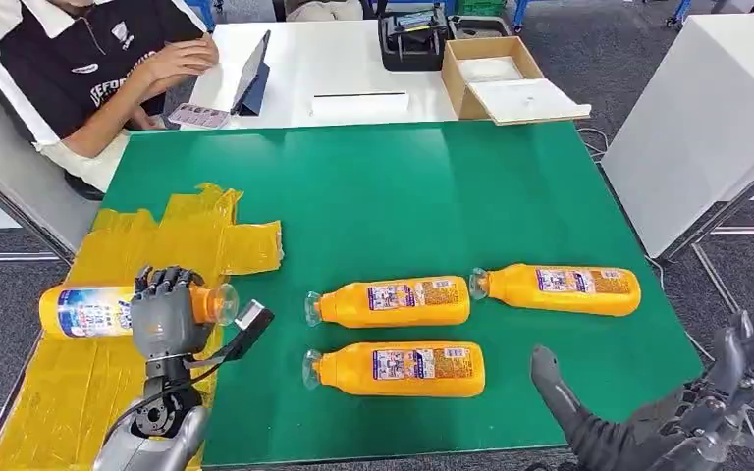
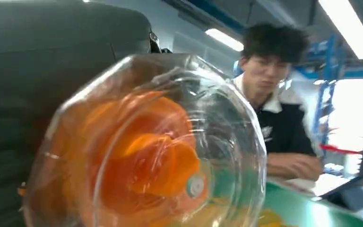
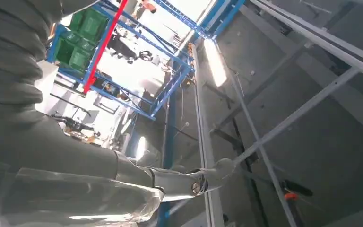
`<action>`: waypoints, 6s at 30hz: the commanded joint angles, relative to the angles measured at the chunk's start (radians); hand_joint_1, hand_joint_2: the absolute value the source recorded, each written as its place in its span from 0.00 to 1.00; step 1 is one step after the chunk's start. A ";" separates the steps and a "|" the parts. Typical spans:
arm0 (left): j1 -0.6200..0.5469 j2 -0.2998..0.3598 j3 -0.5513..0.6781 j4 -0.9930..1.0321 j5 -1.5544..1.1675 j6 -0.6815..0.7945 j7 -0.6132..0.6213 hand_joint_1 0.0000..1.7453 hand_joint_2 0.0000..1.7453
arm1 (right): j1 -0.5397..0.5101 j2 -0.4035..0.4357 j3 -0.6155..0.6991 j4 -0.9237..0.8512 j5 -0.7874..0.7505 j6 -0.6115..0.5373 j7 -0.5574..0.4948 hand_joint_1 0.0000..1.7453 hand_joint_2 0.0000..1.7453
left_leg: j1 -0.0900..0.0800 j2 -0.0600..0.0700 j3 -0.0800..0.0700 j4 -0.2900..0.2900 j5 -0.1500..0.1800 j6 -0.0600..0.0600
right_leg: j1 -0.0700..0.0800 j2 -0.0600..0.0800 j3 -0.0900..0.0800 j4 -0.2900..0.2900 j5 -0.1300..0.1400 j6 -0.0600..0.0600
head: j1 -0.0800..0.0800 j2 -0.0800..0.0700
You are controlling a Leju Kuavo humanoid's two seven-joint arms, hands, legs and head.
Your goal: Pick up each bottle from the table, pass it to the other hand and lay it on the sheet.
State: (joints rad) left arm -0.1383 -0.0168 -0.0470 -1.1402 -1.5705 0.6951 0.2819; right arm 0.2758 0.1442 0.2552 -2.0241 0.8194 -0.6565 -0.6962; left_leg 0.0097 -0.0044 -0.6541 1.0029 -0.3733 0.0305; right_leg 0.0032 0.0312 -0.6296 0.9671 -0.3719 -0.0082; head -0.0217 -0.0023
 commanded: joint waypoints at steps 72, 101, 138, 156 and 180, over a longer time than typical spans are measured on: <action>0.197 -0.003 -0.041 -0.325 1.306 -0.376 -0.826 0.00 1.00 | -0.624 -0.487 0.134 0.950 0.082 0.699 0.543 0.00 1.00 | -0.001 0.002 0.001 0.000 0.001 0.004 | -0.001 -0.001 0.003 0.000 0.001 0.000 | 0.000 0.000; 0.153 -0.035 -0.106 -0.307 1.316 -0.342 -0.784 0.00 1.00 | -0.767 -0.558 0.194 1.208 -0.002 0.789 0.640 0.00 1.00 | -0.004 0.000 0.004 0.001 0.000 0.003 | -0.004 -0.005 0.005 0.003 -0.003 0.001 | 0.000 0.000; -0.128 -0.071 -0.080 0.046 1.382 -0.360 -0.795 0.00 1.00 | -0.946 -0.394 0.181 1.711 0.226 0.910 0.718 0.00 1.00 | -0.001 -0.005 0.002 -0.001 0.009 0.003 | 0.000 -0.009 0.005 -0.001 0.004 0.000 | 0.000 0.000; -0.141 -0.063 -0.071 0.072 1.418 -0.335 -0.819 0.00 1.00 | -0.982 -0.416 0.208 1.720 0.225 1.091 0.649 0.00 1.00 | -0.002 -0.003 0.007 0.000 0.008 0.002 | -0.002 -0.008 0.008 0.000 0.004 0.001 | 0.000 0.000; -0.168 -0.047 -0.073 0.098 1.472 -0.335 -0.829 0.00 1.00 | -1.045 -0.462 0.304 1.664 0.235 1.084 0.602 1.00 1.00 | -0.001 -0.001 0.004 0.000 0.009 0.004 | -0.002 -0.005 0.007 0.001 0.005 0.002 | 0.000 0.000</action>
State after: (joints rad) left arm -0.2726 -0.0805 -0.1167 -1.1032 -0.1038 0.3628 -0.5574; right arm -0.7674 -0.3403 0.5158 -0.3738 1.0563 0.4624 -0.1255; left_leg 0.0096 -0.0057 -0.6512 1.0036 -0.3635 0.0362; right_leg 0.0029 0.0282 -0.6238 0.9670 -0.3655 -0.0069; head -0.0221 -0.0023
